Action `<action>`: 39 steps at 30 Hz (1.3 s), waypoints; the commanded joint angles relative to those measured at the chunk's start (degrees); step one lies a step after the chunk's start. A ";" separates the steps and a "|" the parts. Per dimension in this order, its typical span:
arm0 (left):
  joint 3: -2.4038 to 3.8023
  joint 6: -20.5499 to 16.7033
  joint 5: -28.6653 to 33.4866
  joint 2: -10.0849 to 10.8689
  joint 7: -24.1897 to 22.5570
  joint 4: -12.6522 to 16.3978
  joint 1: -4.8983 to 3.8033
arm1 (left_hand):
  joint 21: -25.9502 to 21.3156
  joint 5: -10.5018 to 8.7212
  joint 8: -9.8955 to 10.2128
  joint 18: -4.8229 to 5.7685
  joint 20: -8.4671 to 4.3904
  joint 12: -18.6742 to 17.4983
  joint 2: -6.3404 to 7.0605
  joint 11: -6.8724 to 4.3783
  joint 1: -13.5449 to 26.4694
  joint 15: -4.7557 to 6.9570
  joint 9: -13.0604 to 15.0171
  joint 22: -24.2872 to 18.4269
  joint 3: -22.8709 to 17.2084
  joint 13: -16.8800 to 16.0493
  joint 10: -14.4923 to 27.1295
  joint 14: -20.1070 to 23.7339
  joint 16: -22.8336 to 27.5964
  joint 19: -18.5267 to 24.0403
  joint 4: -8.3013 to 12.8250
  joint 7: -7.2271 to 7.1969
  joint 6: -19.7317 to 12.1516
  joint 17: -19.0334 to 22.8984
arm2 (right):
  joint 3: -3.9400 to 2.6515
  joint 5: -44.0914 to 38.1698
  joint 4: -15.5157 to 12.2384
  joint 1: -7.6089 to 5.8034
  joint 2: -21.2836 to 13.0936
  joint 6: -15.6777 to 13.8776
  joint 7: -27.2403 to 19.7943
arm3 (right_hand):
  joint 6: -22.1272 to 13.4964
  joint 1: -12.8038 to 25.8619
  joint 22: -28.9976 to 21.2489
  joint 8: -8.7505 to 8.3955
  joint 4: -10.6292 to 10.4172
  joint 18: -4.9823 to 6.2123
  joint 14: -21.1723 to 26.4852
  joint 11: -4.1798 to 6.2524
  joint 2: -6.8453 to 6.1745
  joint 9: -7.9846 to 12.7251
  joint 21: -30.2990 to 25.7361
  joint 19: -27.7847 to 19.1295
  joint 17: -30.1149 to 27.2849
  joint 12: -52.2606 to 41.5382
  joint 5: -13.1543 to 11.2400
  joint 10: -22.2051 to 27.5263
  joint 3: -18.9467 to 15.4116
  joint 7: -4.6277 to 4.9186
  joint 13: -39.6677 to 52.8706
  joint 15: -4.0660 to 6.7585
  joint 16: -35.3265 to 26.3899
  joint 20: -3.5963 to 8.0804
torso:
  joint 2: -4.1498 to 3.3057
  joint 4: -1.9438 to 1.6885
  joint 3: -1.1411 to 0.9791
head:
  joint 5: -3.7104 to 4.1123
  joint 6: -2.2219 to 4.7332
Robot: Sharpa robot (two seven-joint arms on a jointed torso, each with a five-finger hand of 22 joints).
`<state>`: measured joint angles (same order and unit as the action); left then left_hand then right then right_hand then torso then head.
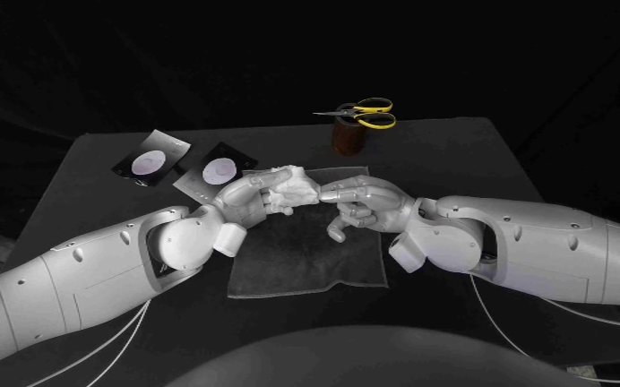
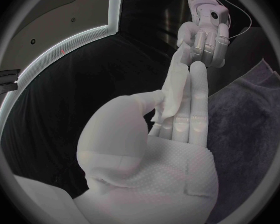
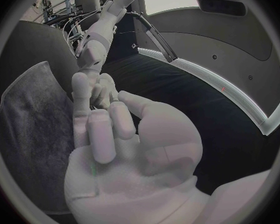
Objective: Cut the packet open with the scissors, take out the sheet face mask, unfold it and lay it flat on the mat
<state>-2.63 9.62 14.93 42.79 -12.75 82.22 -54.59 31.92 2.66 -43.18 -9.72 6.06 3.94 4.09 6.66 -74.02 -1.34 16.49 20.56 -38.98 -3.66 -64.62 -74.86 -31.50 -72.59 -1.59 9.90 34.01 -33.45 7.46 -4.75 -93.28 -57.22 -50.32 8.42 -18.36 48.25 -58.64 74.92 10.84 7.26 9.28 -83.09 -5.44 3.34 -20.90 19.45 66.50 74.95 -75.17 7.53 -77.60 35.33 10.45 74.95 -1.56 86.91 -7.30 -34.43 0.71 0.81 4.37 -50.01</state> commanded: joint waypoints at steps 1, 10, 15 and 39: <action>0.05 0.29 -0.31 -0.13 -0.06 0.13 -0.04 | 0.20 0.16 -0.37 -0.59 -0.21 -0.19 -0.14 0.08 0.59 -0.15 0.00 0.05 -0.42 -0.08 -0.38 -0.40 -0.35 -0.16 0.01 0.91 0.56 -0.05 | -0.02 0.25 0.03 0.04 0.02 1.05 -0.26 | 1.43 -0.17 0.98 0.68 0.62 1.09 -0.23 -0.12 0.74 -0.12 0.58 0.12 2.65 -0.74 -0.80 -0.31 0.90 -0.06 0.87 -0.23 0.24 -0.30 | -0.01 0.00 -0.01 | 0.04 0.01; 0.05 0.17 -0.51 -0.14 0.01 0.18 -0.04 | 0.20 0.16 -0.37 -0.59 -0.21 -0.19 -0.14 0.08 0.59 -0.15 0.00 0.05 -0.42 -0.08 -0.38 -0.40 -0.35 -0.16 0.01 0.91 0.56 -0.05 | -0.02 -0.33 0.19 0.04 0.06 -0.32 -0.68 | 8.10 -4.22 1.31 6.07 4.92 1.26 -1.48 2.15 2.59 -2.28 2.37 1.02 4.22 -2.21 -4.76 -2.23 3.22 -2.66 1.59 1.70 0.78 1.26 | -0.01 0.01 -0.04 | 0.06 0.01; 0.05 -0.34 -1.76 -0.14 -0.29 0.26 -0.04 | 0.59 0.15 -0.39 -0.55 -0.19 -0.27 0.08 0.12 0.64 -0.20 -0.06 0.35 -0.44 -0.05 -0.31 0.00 -0.44 0.16 0.07 0.94 0.46 -0.55 | -0.02 -1.03 -0.01 0.04 0.07 -1.88 -1.18 | 8.75 -4.23 1.29 7.39 5.11 1.21 -1.72 2.63 2.64 -2.97 2.75 1.13 4.51 -2.36 -4.78 -2.58 3.13 -3.20 1.67 2.15 0.85 1.70 | -0.01 0.00 -0.05 | 0.07 0.01; 0.05 -10.55 -20.51 0.18 -0.94 -0.80 -0.08 | 2.49 0.14 3.95 1.51 3.65 2.69 4.40 3.87 2.26 -5.61 -4.59 4.91 5.42 -0.52 11.61 25.78 -4.17 20.19 2.27 1.59 -3.22 -3.58 | -0.11 -1.47 -2.58 0.23 -0.85 -8.45 -3.68 | 8.89 -4.39 1.42 10.44 5.65 1.07 -2.23 3.39 2.68 -5.20 4.23 1.49 5.22 -2.80 -4.60 -3.21 3.57 -4.00 1.98 2.85 1.02 2.39 | -0.01 0.03 -0.07 | 0.28 0.01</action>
<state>-2.63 2.79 -0.24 42.97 -12.83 81.48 -54.61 34.69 2.66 -39.39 -8.80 9.58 6.51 7.96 10.51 -71.68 -6.77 11.99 25.77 -33.85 -4.14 -53.35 -49.74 -35.76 -52.88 0.77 9.46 31.08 -37.24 7.39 -5.80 -95.65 -57.03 -51.13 1.27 -20.66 56.09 -62.54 74.94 16.86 12.53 9.73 -83.95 -2.39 5.93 -22.51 23.48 67.74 74.95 -77.61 2.78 -80.73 38.82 7.40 74.91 0.75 87.58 -5.22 -34.45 0.73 0.73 4.59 -50.01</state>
